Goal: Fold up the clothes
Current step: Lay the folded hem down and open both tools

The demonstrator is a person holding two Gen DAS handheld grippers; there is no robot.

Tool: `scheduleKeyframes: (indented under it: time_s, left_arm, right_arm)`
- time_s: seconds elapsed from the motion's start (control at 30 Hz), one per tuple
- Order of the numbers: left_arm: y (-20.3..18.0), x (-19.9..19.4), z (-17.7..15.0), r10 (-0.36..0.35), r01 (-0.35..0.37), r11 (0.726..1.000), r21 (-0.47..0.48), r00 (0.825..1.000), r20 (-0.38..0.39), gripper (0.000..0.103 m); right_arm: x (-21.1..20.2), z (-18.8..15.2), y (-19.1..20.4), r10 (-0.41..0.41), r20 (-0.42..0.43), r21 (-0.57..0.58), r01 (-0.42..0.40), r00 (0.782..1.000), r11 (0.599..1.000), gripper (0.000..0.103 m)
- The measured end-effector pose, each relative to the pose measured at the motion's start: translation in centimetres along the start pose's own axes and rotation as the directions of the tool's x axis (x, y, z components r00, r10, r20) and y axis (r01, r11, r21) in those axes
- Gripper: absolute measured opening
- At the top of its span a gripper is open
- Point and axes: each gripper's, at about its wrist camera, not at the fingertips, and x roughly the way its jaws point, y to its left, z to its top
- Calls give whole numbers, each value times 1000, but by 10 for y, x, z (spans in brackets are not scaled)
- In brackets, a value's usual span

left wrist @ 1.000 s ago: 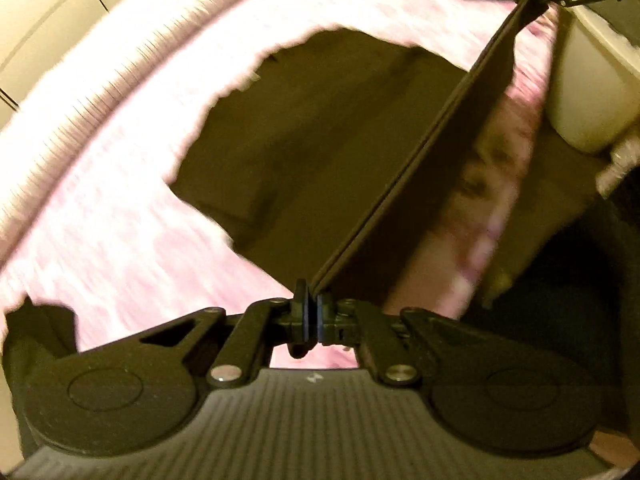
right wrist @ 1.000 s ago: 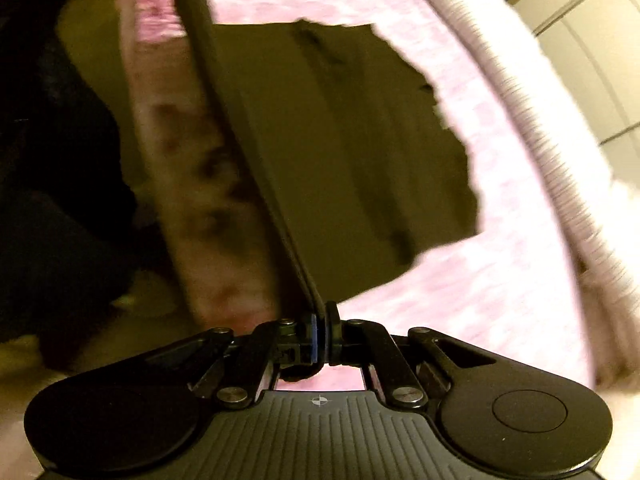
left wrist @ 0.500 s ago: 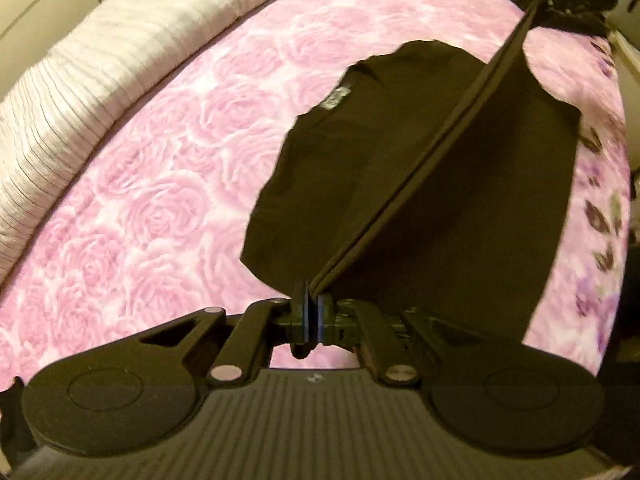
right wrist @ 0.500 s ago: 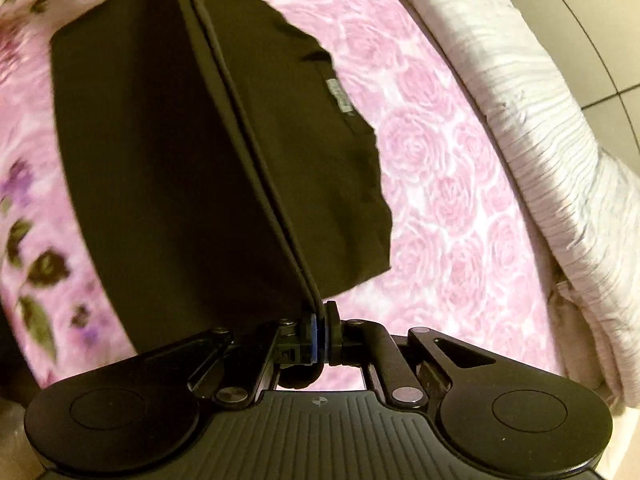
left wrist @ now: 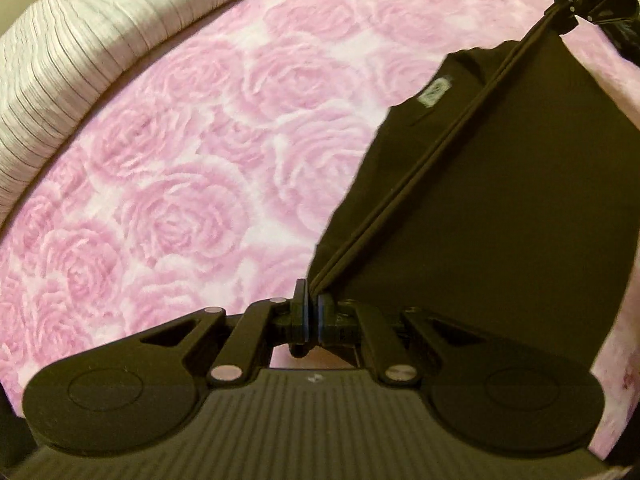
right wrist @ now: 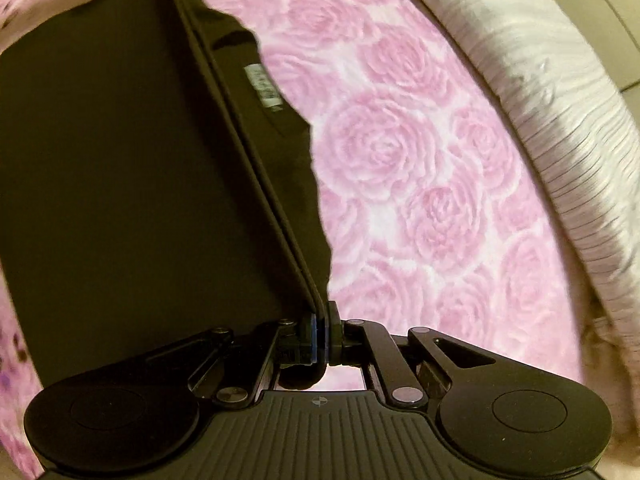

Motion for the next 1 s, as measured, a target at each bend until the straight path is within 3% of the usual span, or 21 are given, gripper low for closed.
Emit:
scheduleKeyframes:
  time_s: [0.33,0.4,0.5,0.6,0.7,0.8,0.9,1.0]
  left_arm:
    - [22,55,7,-14,12,999,-40,998,-59,4]
    - [24,62,6,-2,-3,998,-70,998,-68,7]
    - [29,67,5,54,-63,990,-123,996,-75,22]
    - [42,61,3,103,-115,971,-211,993,-63,37]
    - [52,46,-3,165,-170,942,-291,985,-43,34]
    - [51,23,-15,180,-168,920,-355,984,1,34]
    - [26,5,-25,148,-118,925,-362,987,55,33]
    - [-14,0,-37,47,-14,932,-362,995,84,33]
  right_arm:
    - [58,7,-31,84,25,140,-86,996,986,2]
    - [63,7,-34,90,34,175,-94,995,980,2]
    - [67,6,-44,69,54,275,-81,996,958,3]
    - [63,2,-51,0,67,375,-25,998,927,17]
    - [48,-5,-57,-103,75,501,52,992,864,21]
    - [24,-18,-55,-157,110,628,54,981,777,25]
    - [4,-34,-35,-139,170,727,-29,976,686,27]
    - [-1,-46,0,-40,246,785,-175,968,594,28]
